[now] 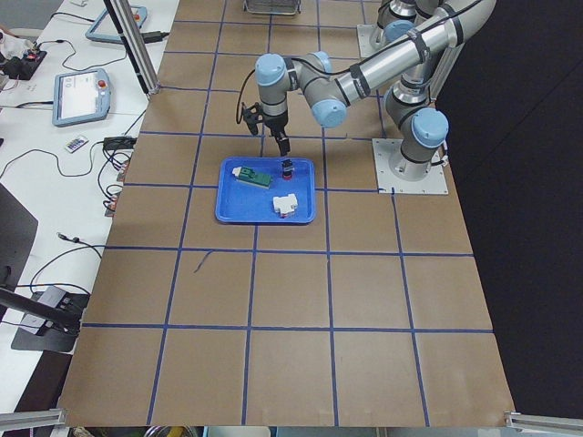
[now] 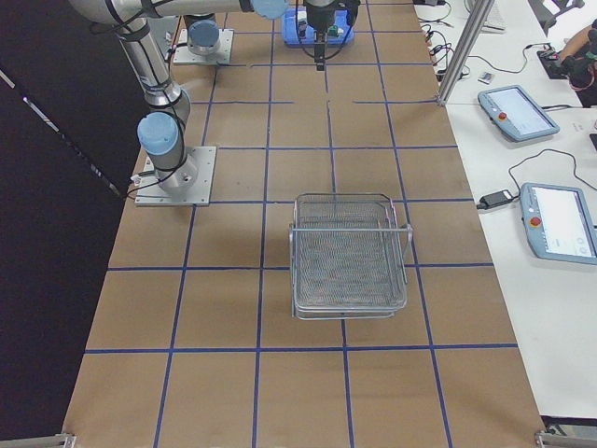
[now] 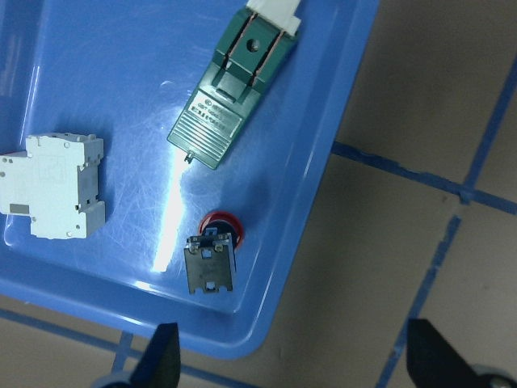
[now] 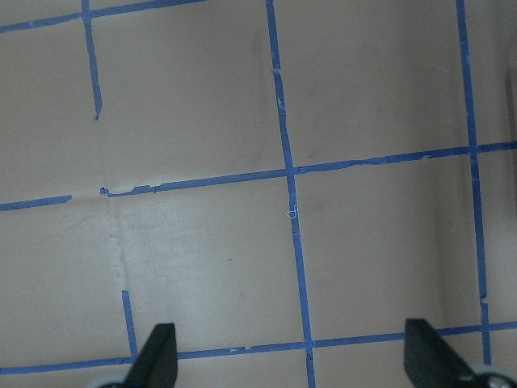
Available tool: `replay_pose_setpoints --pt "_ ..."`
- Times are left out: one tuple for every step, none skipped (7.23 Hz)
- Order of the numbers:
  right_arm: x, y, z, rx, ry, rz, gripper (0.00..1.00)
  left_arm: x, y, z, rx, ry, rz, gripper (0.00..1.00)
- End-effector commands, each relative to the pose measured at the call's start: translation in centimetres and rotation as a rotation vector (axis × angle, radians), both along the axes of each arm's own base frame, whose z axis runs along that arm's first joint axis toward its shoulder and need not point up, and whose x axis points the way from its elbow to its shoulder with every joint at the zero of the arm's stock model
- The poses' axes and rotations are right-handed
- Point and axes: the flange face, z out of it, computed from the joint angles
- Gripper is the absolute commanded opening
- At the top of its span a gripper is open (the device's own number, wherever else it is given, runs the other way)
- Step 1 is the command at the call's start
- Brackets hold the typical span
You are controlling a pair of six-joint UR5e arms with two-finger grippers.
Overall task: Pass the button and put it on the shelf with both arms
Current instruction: 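Lower the left gripper onto the red push button in the blue tray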
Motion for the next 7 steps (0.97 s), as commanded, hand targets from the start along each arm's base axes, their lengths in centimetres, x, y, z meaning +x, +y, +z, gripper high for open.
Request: replay_pose_setpoints --pt "0.0 0.0 0.0 0.000 0.000 0.000 1.00 0.5 0.3 -2.4 0.021 -0.001 0.003 1.00" --pt "0.0 0.0 0.0 0.001 0.000 0.000 1.00 0.6 0.3 -2.9 0.030 0.006 -0.032 1.00" --pt "0.0 0.0 0.0 0.001 0.000 0.000 1.00 1.8 0.4 -3.5 0.044 0.014 -0.027 1.00" --pt "0.1 0.0 0.0 0.001 -0.002 0.001 1.00 2.2 0.4 -4.2 0.055 0.018 -0.012 1.00" --pt "0.1 0.0 0.0 0.001 -0.002 0.001 1.00 2.6 0.3 -4.6 0.064 0.022 -0.008 0.97" --pt "0.1 0.1 0.0 0.003 -0.002 0.001 1.00 2.6 0.3 -5.3 0.079 0.030 -0.007 0.90" --pt "0.1 0.0 0.0 0.001 0.000 0.001 1.00 2.5 0.3 -5.5 0.082 0.031 -0.010 0.86"
